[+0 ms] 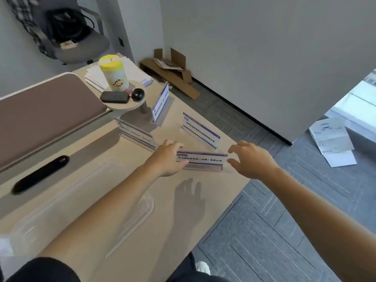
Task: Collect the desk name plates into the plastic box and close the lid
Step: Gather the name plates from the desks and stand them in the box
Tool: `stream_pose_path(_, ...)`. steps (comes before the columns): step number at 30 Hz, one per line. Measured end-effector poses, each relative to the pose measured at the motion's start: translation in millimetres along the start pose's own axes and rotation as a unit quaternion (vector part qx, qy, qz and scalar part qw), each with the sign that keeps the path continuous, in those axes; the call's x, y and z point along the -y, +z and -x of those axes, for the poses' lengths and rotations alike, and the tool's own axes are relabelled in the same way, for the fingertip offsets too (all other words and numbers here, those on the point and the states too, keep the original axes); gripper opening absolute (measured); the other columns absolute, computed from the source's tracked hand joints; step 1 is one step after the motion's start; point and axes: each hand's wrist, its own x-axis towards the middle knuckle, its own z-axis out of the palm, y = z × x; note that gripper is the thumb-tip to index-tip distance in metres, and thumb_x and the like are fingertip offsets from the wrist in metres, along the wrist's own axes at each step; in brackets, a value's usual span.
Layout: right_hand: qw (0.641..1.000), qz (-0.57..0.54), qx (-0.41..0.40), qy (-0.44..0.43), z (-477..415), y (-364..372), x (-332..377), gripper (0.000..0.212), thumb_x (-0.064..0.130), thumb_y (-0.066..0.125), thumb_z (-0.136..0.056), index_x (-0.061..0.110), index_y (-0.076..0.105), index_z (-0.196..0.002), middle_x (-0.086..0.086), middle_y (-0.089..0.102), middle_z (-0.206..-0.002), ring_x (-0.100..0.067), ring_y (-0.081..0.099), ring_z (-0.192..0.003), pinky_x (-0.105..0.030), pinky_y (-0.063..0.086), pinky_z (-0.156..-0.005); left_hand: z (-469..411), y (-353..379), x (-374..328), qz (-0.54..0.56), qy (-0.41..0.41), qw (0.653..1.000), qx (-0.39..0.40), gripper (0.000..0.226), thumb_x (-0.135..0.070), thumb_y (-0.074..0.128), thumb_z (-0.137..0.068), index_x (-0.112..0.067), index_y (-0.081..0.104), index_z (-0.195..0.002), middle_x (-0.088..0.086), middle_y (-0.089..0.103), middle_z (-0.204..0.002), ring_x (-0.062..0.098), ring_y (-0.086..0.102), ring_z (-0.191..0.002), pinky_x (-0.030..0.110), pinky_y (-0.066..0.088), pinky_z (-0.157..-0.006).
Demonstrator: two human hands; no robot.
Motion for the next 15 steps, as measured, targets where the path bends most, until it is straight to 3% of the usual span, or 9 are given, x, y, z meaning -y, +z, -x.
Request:
stream_pose_path(4, 0.98, -0.148, 0.093, 0.098, -29, 20, -6, 0.045, 0.049, 0.057, -0.094, 0.022, 0.058, -0.13, -0.002, 0.06, -0.128, -0.02, 0.06, -0.104, -0.036, 0.053, -0.088, -33, 9, -5, -0.024, 0.034, 0.998, 0.043, 0.061, -0.049, 0.063, -0.085, -0.028, 0.044, -0.139, 0.001, 0.041, -0.142, 0.025, 0.042, -0.128, 0.04, 0.041, -0.099)
stream_pose_path(7, 0.955, -0.229, 0.106, 0.154, -55, 38, -14, 0.046, 0.049, 0.061, -0.093, 0.019, 0.06, -0.128, -0.003, 0.061, -0.125, -0.019, 0.058, -0.103, -0.033, 0.05, -0.087, -56, 15, -1, -0.087, 0.035, 0.994, 0.059, 0.056, -0.045, 0.064, -0.085, -0.029, 0.048, -0.136, 0.0, 0.05, -0.139, 0.027, 0.047, -0.122, 0.041, 0.043, -0.096)
stream_pose_path(12, 0.972, -0.16, 0.144, 0.089, -80, 63, -25, 0.036, 0.044, 0.064, -0.092, 0.024, 0.064, -0.121, -0.001, 0.063, -0.117, -0.02, 0.06, -0.098, -0.038, 0.055, -0.087, -75, 24, 3, -0.102, -0.001, 0.994, 0.049, 0.02, -0.031, 0.064, -0.088, -0.032, 0.063, -0.109, 0.0, 0.066, -0.112, 0.025, 0.059, -0.103, 0.037, 0.044, -0.082)
stream_pose_path(15, 0.979, -0.125, 0.162, 0.013, -99, 72, -34, 0.02, 0.035, 0.061, -0.093, 0.025, 0.07, -0.109, 0.001, 0.068, -0.108, -0.019, 0.06, -0.093, -0.036, 0.055, -0.083, -89, 32, 4, -0.122, -0.013, 0.991, 0.05, 0.019, -0.029, 0.06, -0.09, -0.03, 0.064, -0.108, 0.002, 0.067, -0.113, 0.028, 0.061, -0.101, 0.036, 0.046, -0.081)
